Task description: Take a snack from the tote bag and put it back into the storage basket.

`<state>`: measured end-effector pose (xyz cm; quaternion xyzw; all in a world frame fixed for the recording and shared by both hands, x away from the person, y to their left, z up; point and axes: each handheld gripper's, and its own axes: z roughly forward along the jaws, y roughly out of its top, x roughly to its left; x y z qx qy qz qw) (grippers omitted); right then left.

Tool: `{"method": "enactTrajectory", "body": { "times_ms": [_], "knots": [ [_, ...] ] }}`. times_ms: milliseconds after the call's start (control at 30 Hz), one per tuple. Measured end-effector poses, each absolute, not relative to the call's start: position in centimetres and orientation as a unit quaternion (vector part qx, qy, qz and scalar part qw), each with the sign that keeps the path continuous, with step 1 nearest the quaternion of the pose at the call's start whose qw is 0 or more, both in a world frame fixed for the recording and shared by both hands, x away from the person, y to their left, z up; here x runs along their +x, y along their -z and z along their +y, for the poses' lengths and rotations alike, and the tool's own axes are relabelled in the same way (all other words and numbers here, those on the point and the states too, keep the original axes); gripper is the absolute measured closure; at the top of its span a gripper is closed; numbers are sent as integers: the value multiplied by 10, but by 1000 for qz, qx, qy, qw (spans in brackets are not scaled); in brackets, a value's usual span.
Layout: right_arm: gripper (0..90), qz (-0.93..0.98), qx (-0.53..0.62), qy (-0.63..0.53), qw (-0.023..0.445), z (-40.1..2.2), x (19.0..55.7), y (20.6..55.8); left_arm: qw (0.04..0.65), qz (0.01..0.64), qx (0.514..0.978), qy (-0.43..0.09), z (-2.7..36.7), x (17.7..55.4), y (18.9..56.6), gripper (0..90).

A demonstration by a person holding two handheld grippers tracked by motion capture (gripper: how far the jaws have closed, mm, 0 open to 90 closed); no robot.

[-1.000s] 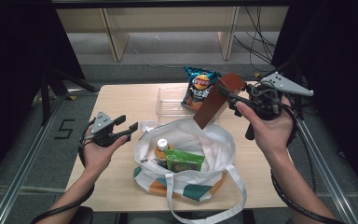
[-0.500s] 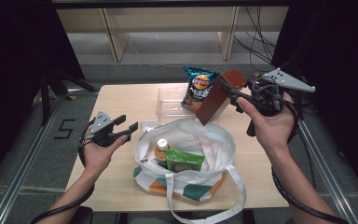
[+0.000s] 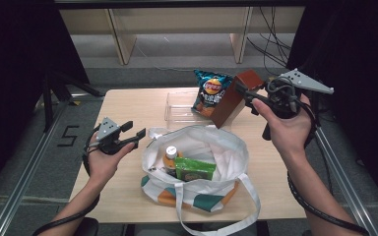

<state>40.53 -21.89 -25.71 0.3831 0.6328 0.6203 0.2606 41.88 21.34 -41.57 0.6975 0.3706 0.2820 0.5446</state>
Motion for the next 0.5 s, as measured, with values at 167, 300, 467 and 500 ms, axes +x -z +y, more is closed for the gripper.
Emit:
{"method": "enactTrajectory", "body": {
  "times_ms": [167,300,467,500],
  "knots": [
    [396,633,390,-616,261,-219,410,259,540,377,698,-283,214,418,415,393],
    [396,633,389,-615,265,-219,415,260,540,378,697,-283,214,417,415,394],
    [396,631,394,-612,268,-218,421,261,540,378,697,-283,214,417,415,394],
    [396,632,398,-609,266,-219,422,262,540,378,697,-283,214,417,415,394]
  ]
}}
